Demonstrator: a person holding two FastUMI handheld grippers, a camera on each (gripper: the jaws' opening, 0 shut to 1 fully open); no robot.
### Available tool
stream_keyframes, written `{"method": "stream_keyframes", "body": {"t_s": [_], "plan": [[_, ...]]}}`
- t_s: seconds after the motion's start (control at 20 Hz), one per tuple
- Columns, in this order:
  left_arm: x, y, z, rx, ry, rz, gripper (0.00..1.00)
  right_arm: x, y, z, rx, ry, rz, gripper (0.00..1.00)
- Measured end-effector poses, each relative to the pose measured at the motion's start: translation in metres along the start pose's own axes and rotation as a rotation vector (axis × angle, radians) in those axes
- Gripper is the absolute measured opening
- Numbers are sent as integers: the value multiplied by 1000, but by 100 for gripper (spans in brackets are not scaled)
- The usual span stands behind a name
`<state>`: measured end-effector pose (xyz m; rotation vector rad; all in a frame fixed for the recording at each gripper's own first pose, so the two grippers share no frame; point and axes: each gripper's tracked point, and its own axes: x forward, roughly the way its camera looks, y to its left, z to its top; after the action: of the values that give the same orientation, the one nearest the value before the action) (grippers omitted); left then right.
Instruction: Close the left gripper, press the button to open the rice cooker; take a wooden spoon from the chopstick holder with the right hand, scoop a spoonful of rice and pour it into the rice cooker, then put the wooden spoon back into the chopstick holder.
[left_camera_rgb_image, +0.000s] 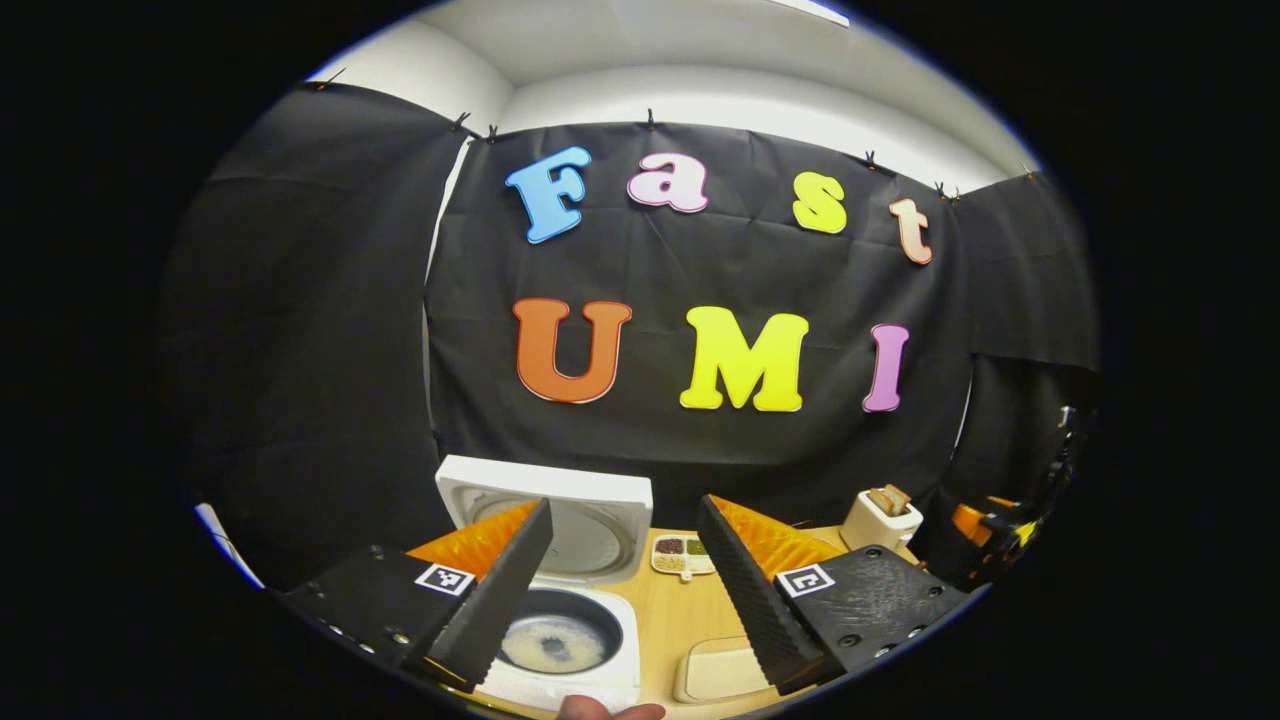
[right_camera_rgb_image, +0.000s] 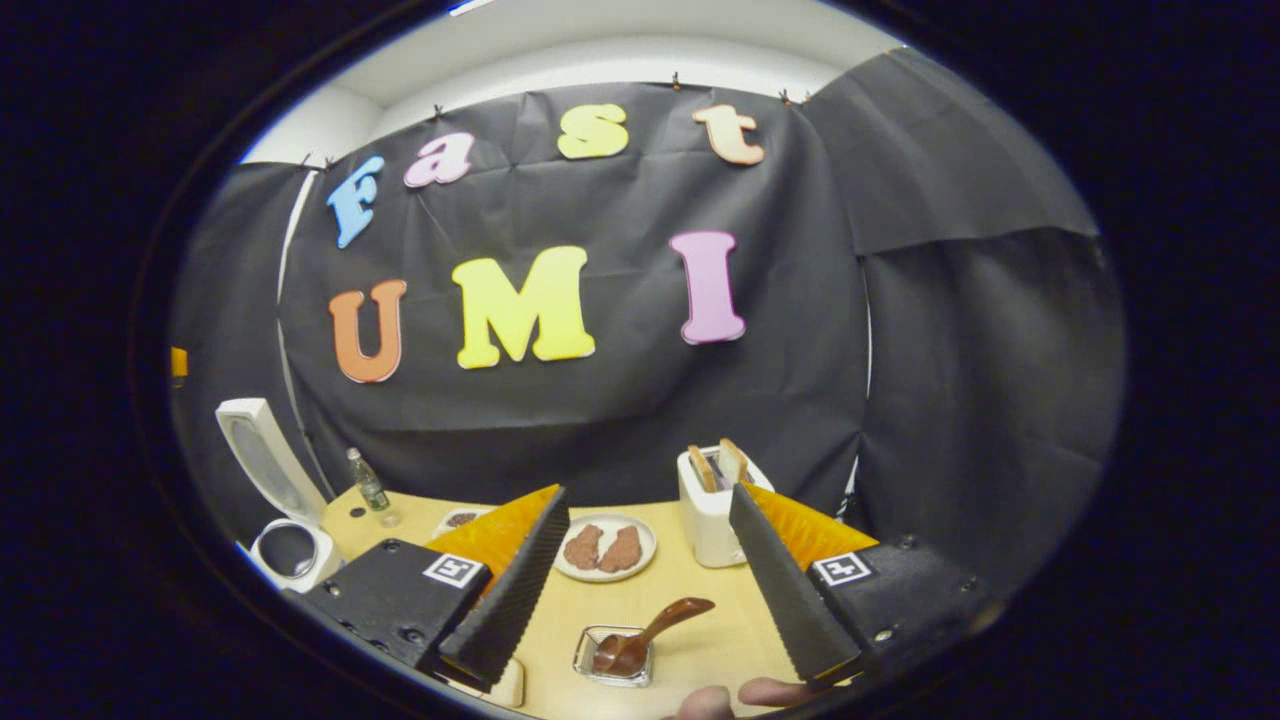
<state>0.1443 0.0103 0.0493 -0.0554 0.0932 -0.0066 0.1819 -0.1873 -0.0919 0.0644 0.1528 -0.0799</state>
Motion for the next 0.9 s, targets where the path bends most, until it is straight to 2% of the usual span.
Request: {"method": "stream_keyframes", "body": {"t_s": [0.25,0.3,0.35,0.4,0.55,0.7,0.75,0.85,0.9], "plan": [[68,45,24,4,-12,39,94,-42,23,24,44,-19,11,100],[86,52,21,-9,3,42,94,-50,25,22,41,-15,2,96],[101,58,16,-25,27,45,94,-58,22,19,35,-9,-15,100],[118,63,7,-34,55,46,94,-66,19,16,31,-4,-34,96],[151,73,-22,-37,164,34,94,-85,5,8,26,14,-105,100],[165,83,-38,-42,233,31,94,-95,-4,-2,48,36,-154,100],[167,82,-41,-41,247,24,94,-96,-4,-4,55,41,-162,96],[171,79,-52,-31,279,7,95,-94,-2,-8,55,51,-162,96],[170,78,-58,-25,307,4,94,-92,1,-9,52,55,-157,100]]}}
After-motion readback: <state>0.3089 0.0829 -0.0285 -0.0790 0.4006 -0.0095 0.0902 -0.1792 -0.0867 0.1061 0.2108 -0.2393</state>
